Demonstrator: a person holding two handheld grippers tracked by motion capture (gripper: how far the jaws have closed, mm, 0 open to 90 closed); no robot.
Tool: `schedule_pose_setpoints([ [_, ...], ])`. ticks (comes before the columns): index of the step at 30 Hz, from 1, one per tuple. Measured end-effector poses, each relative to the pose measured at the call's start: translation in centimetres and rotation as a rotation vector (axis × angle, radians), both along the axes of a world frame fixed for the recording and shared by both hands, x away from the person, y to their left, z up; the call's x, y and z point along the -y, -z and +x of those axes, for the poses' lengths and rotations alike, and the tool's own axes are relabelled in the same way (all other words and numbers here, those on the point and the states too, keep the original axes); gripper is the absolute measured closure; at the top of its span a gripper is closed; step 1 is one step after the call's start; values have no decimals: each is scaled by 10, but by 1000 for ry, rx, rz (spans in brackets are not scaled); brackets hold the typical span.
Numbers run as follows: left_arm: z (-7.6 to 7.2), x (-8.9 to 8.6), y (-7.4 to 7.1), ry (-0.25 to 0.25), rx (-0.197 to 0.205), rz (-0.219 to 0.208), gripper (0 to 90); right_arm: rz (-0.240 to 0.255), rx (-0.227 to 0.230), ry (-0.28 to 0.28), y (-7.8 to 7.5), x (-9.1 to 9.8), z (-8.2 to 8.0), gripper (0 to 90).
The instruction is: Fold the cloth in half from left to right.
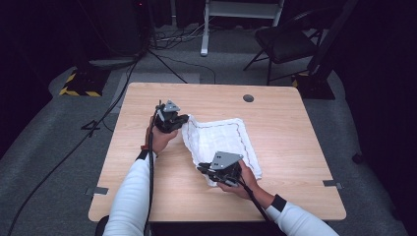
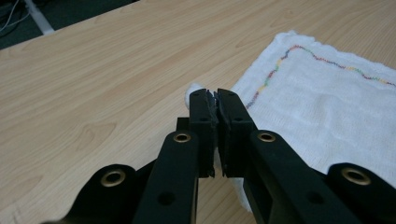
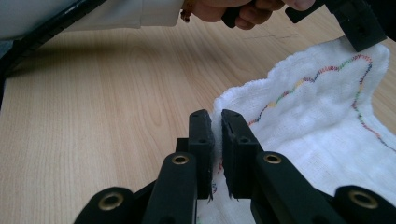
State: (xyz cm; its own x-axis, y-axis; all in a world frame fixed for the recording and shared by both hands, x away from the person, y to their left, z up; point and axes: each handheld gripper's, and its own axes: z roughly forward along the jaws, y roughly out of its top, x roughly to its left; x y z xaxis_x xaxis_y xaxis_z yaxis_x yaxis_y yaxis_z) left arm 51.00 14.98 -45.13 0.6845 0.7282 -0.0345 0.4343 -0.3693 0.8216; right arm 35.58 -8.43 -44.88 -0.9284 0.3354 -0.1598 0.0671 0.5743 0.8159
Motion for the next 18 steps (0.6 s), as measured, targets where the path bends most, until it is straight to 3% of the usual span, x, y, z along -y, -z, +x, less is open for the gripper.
schedule_pose_setpoints([
  [18,22,57,-11,45,9,44,854,21,-1,109,-7,52,5,831],
])
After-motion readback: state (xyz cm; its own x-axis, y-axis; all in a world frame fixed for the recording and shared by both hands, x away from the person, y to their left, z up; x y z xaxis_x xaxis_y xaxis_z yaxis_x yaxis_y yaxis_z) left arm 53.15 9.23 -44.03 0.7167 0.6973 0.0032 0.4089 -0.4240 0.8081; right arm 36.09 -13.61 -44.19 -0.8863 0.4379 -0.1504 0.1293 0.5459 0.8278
